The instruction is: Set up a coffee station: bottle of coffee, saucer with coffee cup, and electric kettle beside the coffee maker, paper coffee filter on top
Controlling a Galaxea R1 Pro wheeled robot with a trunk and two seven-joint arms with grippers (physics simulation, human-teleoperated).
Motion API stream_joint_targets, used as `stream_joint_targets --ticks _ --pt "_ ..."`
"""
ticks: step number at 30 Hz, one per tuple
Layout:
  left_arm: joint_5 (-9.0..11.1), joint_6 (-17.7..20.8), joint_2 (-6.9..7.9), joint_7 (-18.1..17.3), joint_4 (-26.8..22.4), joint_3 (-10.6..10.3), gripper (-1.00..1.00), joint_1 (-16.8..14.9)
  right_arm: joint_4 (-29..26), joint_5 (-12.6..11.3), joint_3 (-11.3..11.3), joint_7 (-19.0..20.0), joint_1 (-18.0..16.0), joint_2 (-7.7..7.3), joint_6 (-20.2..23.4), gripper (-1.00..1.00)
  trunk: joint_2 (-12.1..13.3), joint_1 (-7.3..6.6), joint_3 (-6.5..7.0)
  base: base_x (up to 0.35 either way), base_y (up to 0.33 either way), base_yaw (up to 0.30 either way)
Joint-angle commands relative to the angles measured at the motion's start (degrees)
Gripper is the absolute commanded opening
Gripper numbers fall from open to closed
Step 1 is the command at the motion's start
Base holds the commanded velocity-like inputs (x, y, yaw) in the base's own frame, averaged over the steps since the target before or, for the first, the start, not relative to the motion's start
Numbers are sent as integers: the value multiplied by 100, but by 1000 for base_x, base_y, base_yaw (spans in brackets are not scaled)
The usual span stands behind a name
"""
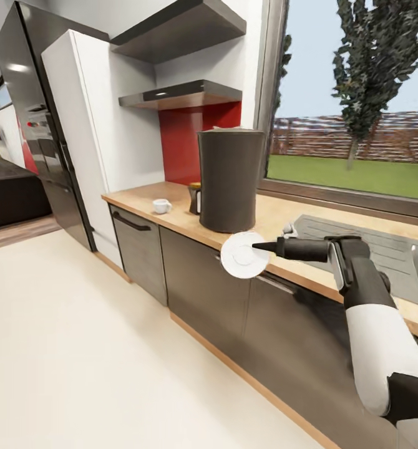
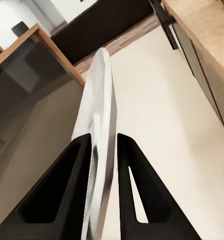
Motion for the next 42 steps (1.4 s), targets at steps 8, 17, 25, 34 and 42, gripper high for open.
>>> stream_joint_targets --ticks 8,17,25,34,42 --pt "47 -24 0 -8 0 -50 100 -5 -1068 -766 -25 61 893 -20 72 -100 -3 2 -6 56 40 1" --pt "48 -16 0 -8 0 -50 100 -5 -1111 -820 -20 50 1034 -24 64 -100 -3 2 -6 19 7 -29" --pt "47 -20 0 -8 1 -50 100 -5 -1111 -839 -15 46 1075 -22 62 -100 -3 2 -6 269 133 -4" --pt "47 -23 0 -8 0 -50 100 -4 -1111 -848 -17 46 1082 -22 63 -100 -3 2 -6 278 227 0" --pt "47 -19 0 -8 0 -50 100 -5 -1111 -848 -18 46 1082 -22 63 -100 -3 2 -6 209 289 0"
